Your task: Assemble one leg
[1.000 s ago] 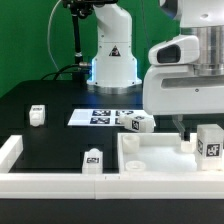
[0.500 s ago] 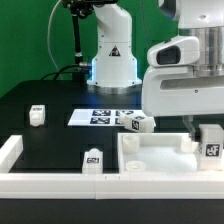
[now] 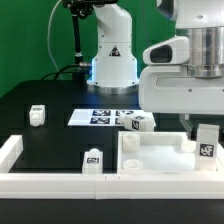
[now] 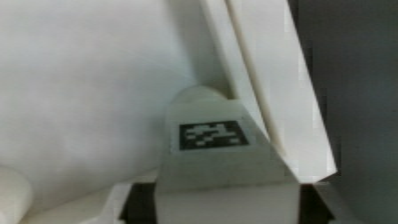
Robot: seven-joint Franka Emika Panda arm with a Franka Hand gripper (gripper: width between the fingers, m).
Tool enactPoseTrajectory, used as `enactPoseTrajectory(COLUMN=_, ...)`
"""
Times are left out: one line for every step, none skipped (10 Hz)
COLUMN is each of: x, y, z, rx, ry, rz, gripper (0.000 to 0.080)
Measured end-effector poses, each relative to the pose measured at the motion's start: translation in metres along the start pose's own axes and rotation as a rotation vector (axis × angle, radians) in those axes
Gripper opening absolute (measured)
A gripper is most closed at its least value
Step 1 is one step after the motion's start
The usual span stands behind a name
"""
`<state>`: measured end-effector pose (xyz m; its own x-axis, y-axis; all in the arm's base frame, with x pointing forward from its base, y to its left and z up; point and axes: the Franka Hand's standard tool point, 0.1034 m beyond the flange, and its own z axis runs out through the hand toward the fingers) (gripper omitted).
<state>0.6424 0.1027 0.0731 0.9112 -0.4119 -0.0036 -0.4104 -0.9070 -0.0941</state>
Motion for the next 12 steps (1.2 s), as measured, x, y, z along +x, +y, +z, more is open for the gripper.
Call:
enactPoseTrajectory(x=0.000, y=0.000, z=0.000, rx=-0.001, ry=0.000, rz=-0.006, gripper=0.0289)
enactPoseTrajectory(x=0.000, y=0.000, z=0.000, rx=-0.001, ry=0.000, rz=-0.007, gripper=0.0290)
enactPoseTrajectory(x=0.000, y=0.000, z=0.000, rx=-0.001, ry=0.000, rz=-0.007, gripper=0.0290)
enactPoseTrajectory(x=0.000, y=0.000, z=0.000, rx=0.000, ry=0.000, rz=-0.006, gripper=0.0335)
enactPoseTrajectory(x=0.000, y=-0.001, z=-0.001, rx=0.001, ry=-0.004, rz=-0.004, gripper=0.0335)
enactPoseTrajectory(x=0.004, y=-0.003, z=-0.011, rx=0.005, ry=-0.009, rz=-0.007, gripper=0.0502)
enactPoseTrajectory(x=0.010, y=-0.003, z=-0.020, rx=0.013, ry=0.003, rz=-0.015, gripper=0.0621)
enactPoseTrajectory(x=0.015, y=0.001, z=-0.029, rx=0.015, ry=-0.002, rz=-0.024, gripper=0.0621)
enactPoseTrajectory(x=0.021, y=0.001, z=-0.044, rx=0.018, ry=-0.008, rz=-0.007, gripper=0.0641)
enactPoseTrajectory(x=0.024, y=-0.004, z=-0.051, rx=0.022, ry=-0.008, rz=-0.001, gripper=0.0647)
enactPoseTrajectory(x=0.024, y=-0.003, z=-0.048, rx=0.022, ry=-0.005, rz=-0.004, gripper=0.0647)
enactPoseTrajectory(x=0.024, y=-0.003, z=-0.048, rx=0.022, ry=-0.005, rz=-0.004, gripper=0.0649)
